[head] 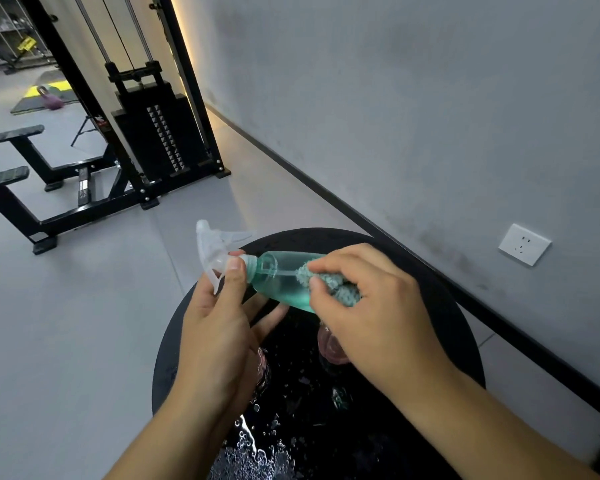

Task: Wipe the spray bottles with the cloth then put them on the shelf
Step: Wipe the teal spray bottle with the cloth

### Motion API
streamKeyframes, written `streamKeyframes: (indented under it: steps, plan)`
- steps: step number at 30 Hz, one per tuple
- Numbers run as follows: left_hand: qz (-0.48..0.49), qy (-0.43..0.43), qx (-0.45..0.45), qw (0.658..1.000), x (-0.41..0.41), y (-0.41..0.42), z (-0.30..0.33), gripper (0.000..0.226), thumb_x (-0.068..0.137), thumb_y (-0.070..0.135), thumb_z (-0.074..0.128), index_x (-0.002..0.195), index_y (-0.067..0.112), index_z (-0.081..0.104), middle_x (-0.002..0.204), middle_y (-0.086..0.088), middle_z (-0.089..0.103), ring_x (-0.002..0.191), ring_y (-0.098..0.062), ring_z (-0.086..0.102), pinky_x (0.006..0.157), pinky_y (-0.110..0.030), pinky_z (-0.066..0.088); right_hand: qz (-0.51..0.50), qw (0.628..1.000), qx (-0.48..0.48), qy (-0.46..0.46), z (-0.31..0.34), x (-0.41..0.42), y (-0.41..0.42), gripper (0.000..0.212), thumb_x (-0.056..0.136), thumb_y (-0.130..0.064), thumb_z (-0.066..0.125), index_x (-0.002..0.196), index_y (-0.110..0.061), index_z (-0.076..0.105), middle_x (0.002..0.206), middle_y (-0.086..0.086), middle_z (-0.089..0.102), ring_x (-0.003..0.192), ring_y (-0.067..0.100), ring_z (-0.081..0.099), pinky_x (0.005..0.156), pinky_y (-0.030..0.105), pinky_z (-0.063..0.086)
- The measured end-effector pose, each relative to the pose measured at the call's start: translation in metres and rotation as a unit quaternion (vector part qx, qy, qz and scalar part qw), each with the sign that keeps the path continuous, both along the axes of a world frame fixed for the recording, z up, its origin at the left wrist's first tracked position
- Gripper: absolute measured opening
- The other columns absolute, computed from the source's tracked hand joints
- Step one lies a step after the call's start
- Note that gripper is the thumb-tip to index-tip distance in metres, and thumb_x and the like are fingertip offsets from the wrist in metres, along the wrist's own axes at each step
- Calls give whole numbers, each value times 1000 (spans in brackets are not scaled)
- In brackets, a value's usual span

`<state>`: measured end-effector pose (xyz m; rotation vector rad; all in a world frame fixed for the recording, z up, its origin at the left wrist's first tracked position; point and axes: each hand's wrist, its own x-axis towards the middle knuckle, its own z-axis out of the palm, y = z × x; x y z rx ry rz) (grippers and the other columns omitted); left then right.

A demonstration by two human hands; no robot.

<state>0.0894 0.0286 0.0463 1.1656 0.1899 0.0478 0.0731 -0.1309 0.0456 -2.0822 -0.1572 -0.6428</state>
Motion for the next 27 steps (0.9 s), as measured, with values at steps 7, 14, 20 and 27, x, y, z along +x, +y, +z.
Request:
streamKeyframes:
  steps: [7,14,20,27]
  plan:
    - [16,14,3,1000,3,9,4,24,108,33,56,124,21,71,126,-8,78,109,-24,79,90,-49,62,-32,966,202,157,2,9,-19,12,87,-21,80,93,-32,81,89,-19,77,83,-3,72,72,17,57]
    - [25,14,11,1000,4,15,6,32,107,40,55,129,20,68,128,-6,77,115,-26,77,91,-52,62,-33,906,374,193,3,12,-15,10,85,-12,81,89,-21,83,84,-3,79,72,6,75,58,14,52]
    - [-1,9,26,1000,3,8,1,31,99,34,67,123,14,69,122,-2,80,116,-18,76,96,-41,61,-25,893,410,182,7,10,-12,12,85,-7,81,87,-18,83,81,1,79,69,10,76,56,15,54]
    - [-46,-14,21,999,4,5,1,49,89,5,77,133,19,61,111,-6,83,106,-22,80,87,-28,65,-18,912,367,184,5,7,-12,12,85,-14,83,89,-25,83,84,0,80,77,15,77,65,24,58]
